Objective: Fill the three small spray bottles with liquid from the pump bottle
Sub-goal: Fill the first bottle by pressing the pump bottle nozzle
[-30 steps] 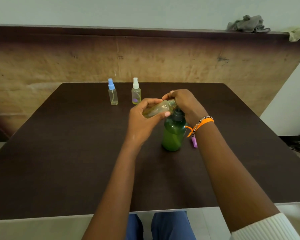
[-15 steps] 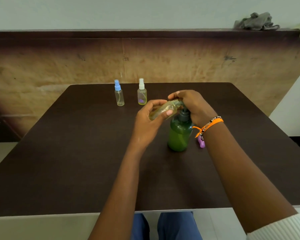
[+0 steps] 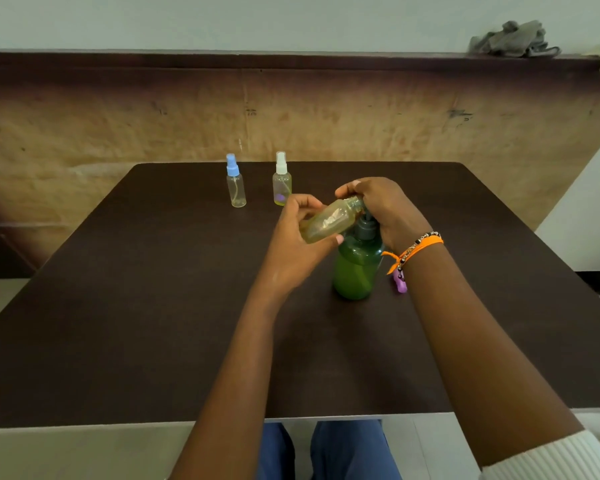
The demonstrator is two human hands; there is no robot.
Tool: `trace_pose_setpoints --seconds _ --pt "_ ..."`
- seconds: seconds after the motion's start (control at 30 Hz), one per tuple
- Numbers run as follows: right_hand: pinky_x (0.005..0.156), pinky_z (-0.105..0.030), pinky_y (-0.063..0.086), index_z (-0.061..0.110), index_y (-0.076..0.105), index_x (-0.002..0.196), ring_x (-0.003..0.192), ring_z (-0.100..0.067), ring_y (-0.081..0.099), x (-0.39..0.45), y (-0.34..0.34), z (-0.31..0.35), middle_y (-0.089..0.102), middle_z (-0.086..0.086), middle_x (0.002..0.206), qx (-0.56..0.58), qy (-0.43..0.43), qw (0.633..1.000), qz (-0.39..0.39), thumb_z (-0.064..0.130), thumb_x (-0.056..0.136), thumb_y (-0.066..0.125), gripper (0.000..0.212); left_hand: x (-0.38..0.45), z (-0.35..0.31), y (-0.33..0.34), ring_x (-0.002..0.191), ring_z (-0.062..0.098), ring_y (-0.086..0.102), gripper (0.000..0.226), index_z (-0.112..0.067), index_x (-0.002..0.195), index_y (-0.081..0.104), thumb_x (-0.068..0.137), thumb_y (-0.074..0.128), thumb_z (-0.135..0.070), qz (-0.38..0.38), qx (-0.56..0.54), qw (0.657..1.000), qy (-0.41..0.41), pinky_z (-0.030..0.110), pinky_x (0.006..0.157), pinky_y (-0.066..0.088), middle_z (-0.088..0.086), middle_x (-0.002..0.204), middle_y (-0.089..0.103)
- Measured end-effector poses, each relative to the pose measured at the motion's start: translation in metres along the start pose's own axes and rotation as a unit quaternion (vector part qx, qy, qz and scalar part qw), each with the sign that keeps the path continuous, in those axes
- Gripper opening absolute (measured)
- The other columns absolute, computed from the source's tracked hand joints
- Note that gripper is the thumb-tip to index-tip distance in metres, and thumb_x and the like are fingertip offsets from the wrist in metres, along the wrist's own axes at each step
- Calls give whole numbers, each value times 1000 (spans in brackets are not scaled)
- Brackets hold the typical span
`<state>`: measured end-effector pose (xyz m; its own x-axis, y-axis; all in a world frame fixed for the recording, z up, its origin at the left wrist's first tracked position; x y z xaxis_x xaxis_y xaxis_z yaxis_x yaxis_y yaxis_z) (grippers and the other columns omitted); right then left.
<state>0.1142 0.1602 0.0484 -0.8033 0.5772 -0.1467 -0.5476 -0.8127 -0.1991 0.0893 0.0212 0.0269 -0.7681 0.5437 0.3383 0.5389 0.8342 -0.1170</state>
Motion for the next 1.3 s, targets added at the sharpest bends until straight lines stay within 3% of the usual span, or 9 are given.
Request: trace_pose_setpoints --seconds 0.2,0.47,0.57,0.7,0.87,0.97,1.03,1.17,1.3 --pt "59 -30 43 12 58 67 58 -18 49 2 -1 -3 56 -7 68 -8 -2 1000 -4 7 95 33 38 1 -3 -2 75 -9 58 40 -10 101 56 69 76 5 -9 -24 1000 8 9 65 46 -11 92 59" --pt "52 -24 37 7 55 62 56 -16 45 -3 1 1 48 6 71 31 3 999 20 10 98 37 40 1 -5 -5 79 -6 61 41 -11 101 62 67 77 6 -30 -36 999 13 9 66 46 -6 93 63" --pt "49 -22 40 9 55 63 53 -16 45 2 0 -4 51 -3 70 20 9 1000 10 15 100 34 43 2 -3 -5 79 -6 62 41 -12 100 62 66 78 5 -35 -31 999 8 10 67 47 -7 92 63" --pt "57 -27 41 10 58 67 54 -16 47 5 -1 -7 55 -9 65 -7 8 1000 23 20 102 30 46 3 -4 -7 82 -3 62 42 -15 99 63 66 79 4 -36 -25 999 5 12 69 48 -4 95 65" --pt "57 -26 43 8 60 65 56 -16 50 5 0 -3 58 -4 91 5 3 999 39 12 97 35 41 2 -7 -8 85 0 63 41 -16 101 63 67 78 3 -33 -31 999 1 14 70 49 -2 98 65" --pt "57 -27 43 9 60 64 54 -16 50 5 -1 -4 59 -7 67 3 -3 1000 25 14 98 32 44 3 -7 -7 84 0 62 41 -16 100 63 67 78 3 -35 -31 999 1 13 69 48 -2 97 65" --pt "59 -28 42 10 60 63 55 -16 50 6 -1 -6 58 -7 62 -11 0 1000 23 15 99 31 47 3 -5 -6 82 -2 62 41 -15 100 63 66 79 3 -41 -24 999 -1 12 68 48 -3 95 65" --pt "60 -28 42 10 58 64 55 -17 48 3 0 -4 56 -9 64 -17 8 999 28 15 100 30 46 1 -5 -6 82 -1 63 41 -15 99 63 66 79 3 -46 -29 999 -4 12 68 48 -2 96 65" --pt "49 -22 44 8 59 73 54 -16 50 -1 0 1 55 -4 78 -3 19 999 38 13 98 38 33 0 -10 -7 81 -2 62 41 -16 99 63 67 78 3 -44 -32 999 -3 10 67 47 1 98 65"
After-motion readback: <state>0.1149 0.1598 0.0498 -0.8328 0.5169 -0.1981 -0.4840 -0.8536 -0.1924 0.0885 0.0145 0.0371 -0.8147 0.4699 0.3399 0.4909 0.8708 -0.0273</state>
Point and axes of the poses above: each hand's wrist, its own x-axis towards the middle knuckle, its own y-axis out of the palm, z = x × y, the point moved 5 cm from there along x, towards the middle knuckle
